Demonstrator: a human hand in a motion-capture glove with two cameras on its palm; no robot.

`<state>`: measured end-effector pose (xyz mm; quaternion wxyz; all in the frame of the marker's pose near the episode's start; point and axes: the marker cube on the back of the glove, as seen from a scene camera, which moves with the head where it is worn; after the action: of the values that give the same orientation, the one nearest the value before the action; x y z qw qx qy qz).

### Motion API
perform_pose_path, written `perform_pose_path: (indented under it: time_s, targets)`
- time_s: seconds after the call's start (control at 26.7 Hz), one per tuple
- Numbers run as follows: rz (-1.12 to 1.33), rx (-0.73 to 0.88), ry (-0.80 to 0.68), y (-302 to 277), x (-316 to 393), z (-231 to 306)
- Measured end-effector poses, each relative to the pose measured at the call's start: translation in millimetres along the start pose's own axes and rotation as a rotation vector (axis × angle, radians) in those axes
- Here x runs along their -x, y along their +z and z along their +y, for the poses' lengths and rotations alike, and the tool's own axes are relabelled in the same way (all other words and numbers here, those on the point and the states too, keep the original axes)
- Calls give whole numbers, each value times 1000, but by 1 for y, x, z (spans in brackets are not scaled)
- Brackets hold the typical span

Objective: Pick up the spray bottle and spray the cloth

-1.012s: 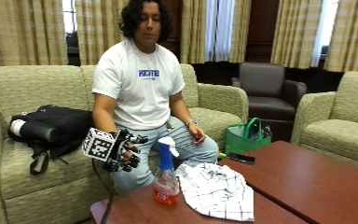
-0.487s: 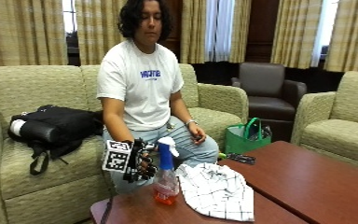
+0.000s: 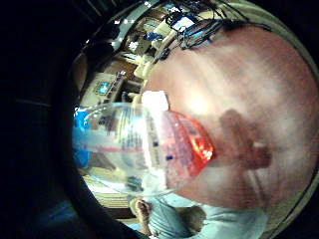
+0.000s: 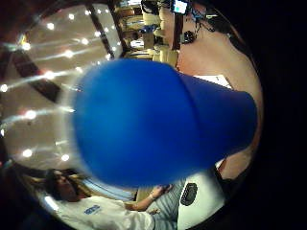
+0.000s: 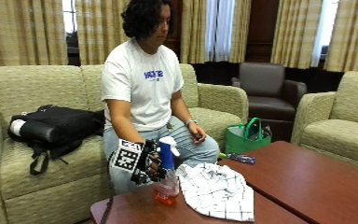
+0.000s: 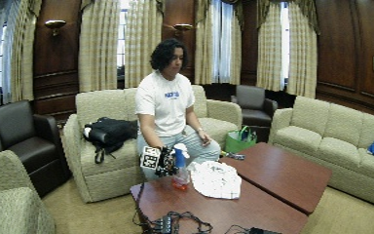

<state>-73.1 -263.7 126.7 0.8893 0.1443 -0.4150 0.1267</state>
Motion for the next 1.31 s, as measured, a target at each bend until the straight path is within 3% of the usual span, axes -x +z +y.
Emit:
perform_pose_path:
  time_s: [1.31]
  targets:
    - [-63,-55,-50,32,12,-66]
